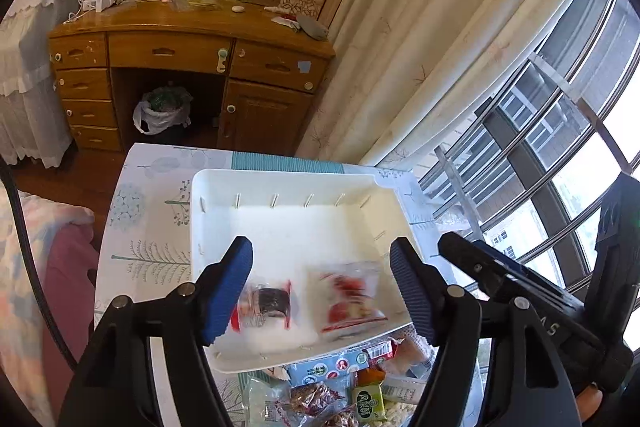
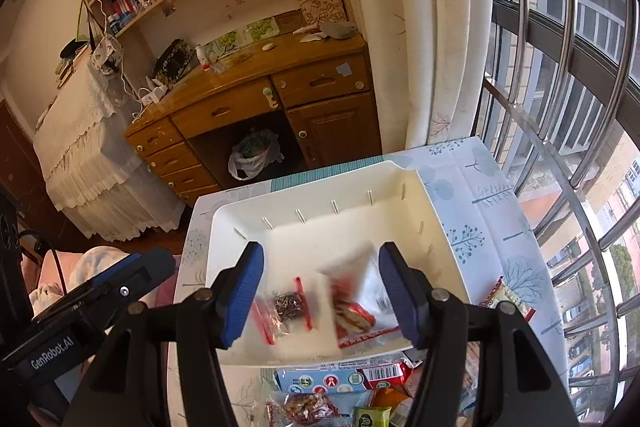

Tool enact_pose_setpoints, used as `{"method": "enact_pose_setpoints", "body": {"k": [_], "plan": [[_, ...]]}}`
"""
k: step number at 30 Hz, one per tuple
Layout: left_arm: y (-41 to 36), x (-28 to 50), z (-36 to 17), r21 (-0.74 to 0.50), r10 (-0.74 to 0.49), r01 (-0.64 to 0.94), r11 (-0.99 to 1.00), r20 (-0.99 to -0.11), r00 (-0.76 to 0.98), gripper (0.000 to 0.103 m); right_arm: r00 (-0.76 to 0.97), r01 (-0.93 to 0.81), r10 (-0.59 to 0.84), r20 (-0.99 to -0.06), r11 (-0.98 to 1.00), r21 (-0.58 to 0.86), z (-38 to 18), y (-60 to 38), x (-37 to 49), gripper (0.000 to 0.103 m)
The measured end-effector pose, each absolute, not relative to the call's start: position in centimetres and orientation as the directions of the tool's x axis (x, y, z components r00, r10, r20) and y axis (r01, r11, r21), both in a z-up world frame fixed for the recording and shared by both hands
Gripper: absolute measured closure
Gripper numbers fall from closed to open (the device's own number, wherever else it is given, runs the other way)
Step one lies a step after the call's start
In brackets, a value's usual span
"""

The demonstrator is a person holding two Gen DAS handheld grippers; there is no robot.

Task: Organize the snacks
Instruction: 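Lower both bags into the white tray and open both tools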

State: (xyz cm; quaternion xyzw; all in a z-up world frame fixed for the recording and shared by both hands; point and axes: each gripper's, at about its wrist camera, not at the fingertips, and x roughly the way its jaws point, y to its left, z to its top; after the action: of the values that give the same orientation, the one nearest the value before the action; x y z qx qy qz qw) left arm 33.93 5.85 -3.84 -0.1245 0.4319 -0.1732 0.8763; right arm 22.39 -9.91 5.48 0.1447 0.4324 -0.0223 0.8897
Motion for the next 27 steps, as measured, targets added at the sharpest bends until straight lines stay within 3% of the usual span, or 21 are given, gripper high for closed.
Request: {"method": "enact_pose_setpoints", "body": {"k": [13, 27], "plan": [[6.9, 31.5, -3.8, -0.318, -0.382, 0.211, 0.924, -0.765, 0.519, 0.033, 0.644, 0.204, 0.071, -0.761, 0.944, 0.260, 5.9, -10.7, 19.6, 0.042], [8.7, 26.5, -7.7, -0.358, -0.393, 0.164, 0.919, -0.799, 0.455, 0.033, 0.605, 0.235, 0.035, -0.795, 0.947, 0.220, 3.0, -10.2, 12.9, 0.042]]}}
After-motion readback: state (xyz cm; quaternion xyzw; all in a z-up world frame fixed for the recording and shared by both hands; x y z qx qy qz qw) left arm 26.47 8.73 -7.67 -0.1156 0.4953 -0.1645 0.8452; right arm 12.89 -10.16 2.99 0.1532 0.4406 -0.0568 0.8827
